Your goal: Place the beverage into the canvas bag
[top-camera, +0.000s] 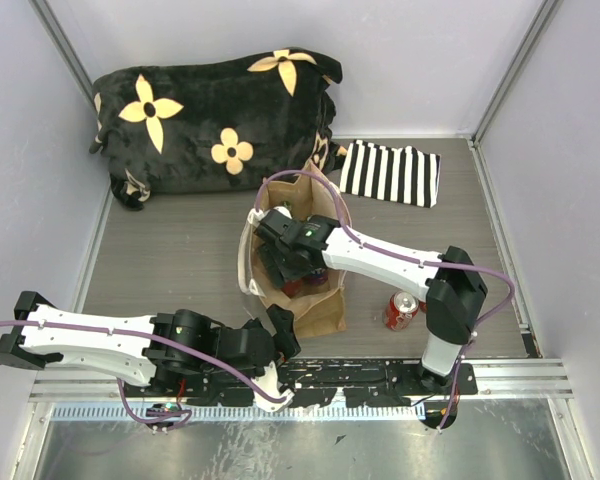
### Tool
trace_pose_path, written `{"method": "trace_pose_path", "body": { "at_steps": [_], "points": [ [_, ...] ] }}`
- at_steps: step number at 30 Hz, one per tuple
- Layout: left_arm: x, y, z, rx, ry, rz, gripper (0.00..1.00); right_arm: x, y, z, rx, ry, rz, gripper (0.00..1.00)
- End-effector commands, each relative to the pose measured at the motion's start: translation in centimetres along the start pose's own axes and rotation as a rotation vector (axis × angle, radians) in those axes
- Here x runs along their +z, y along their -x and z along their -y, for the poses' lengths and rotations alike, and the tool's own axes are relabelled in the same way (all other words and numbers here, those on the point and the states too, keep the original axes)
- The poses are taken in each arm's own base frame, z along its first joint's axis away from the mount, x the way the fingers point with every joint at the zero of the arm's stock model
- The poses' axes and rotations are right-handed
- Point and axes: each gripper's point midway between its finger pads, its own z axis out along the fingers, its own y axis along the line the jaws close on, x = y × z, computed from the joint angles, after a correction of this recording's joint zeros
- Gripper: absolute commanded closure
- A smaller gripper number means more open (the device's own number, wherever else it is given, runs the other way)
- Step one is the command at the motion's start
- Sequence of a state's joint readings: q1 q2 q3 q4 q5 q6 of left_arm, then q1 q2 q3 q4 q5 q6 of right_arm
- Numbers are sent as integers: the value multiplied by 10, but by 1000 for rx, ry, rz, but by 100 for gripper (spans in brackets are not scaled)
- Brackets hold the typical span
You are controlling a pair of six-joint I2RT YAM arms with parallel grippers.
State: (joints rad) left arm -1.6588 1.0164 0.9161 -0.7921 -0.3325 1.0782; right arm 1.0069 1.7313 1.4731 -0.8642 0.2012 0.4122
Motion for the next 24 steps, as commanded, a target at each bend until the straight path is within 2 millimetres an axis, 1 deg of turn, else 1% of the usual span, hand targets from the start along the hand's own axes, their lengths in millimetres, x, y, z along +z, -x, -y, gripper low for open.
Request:
{"method": "trace_pose_path", "body": {
  "at_steps": [1, 11, 18, 20, 21, 22, 24],
  "points": [
    [-4, -4, 9, 6, -36, -15, 2, 1, 36, -6, 12, 7, 139, 99],
    [-5, -5, 9, 3, -31, -13, 2, 33, 19, 0, 17, -46, 91, 99],
    [-3, -4, 9, 6, -30, -11, 2, 44, 10, 7, 25, -86, 62, 99],
    [-2, -4, 9, 7, -31, -11, 2, 45, 10, 6, 25, -82, 60, 92],
    [-2, -4, 9, 7, -31, -12, 2, 44, 10, 5, 25, -77, 62, 84],
    [-2, -4, 8, 9, -29, -11, 2, 42, 13, 4, 28, -71, 72, 72],
    [-2, -4, 9, 9, -31, -13, 2, 35, 19, 3, 35, -57, 100, 55]
  ]
}}
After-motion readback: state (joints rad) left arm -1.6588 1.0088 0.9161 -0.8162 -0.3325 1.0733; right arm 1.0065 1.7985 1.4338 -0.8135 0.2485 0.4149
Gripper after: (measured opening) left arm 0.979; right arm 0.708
